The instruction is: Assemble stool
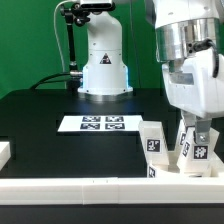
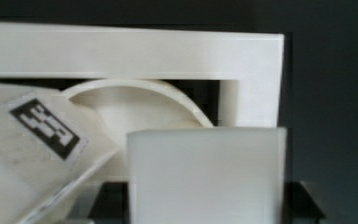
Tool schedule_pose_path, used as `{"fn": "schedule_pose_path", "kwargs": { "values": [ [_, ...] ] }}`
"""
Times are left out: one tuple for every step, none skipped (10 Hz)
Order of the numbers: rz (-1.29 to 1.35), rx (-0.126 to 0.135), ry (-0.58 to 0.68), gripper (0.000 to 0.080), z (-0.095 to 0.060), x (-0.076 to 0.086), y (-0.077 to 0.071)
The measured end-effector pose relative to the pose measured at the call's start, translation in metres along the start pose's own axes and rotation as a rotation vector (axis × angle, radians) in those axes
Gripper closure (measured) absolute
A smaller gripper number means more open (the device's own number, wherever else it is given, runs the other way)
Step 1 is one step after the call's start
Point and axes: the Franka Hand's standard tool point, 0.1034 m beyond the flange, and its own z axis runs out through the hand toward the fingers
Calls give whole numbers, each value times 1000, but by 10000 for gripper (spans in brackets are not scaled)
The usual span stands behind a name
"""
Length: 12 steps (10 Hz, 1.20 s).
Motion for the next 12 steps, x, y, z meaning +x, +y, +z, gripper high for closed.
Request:
{"fn": "schedule_pose_path", "kwargs": {
  "values": [
    [27,0,-1,459,0,0,0],
    [105,0,-7,459,0,-1,0],
    [152,0,-11,459,1,-1,1],
    [181,-1,-14,459,1,-2,1],
    [282,6,-22,459,1,-3,1],
    [386,27,-30,459,2,-6,1],
    [459,36,-34,459,2,-12,1],
    [526,33,-48,459,3,-15,3],
    [563,41,-62,459,3,-16,2],
    [593,43,-72,459,3,-17,3],
    [627,46,-82,459,3,-17,3],
    [651,47,-88,459,3,-16,3]
  ]
}}
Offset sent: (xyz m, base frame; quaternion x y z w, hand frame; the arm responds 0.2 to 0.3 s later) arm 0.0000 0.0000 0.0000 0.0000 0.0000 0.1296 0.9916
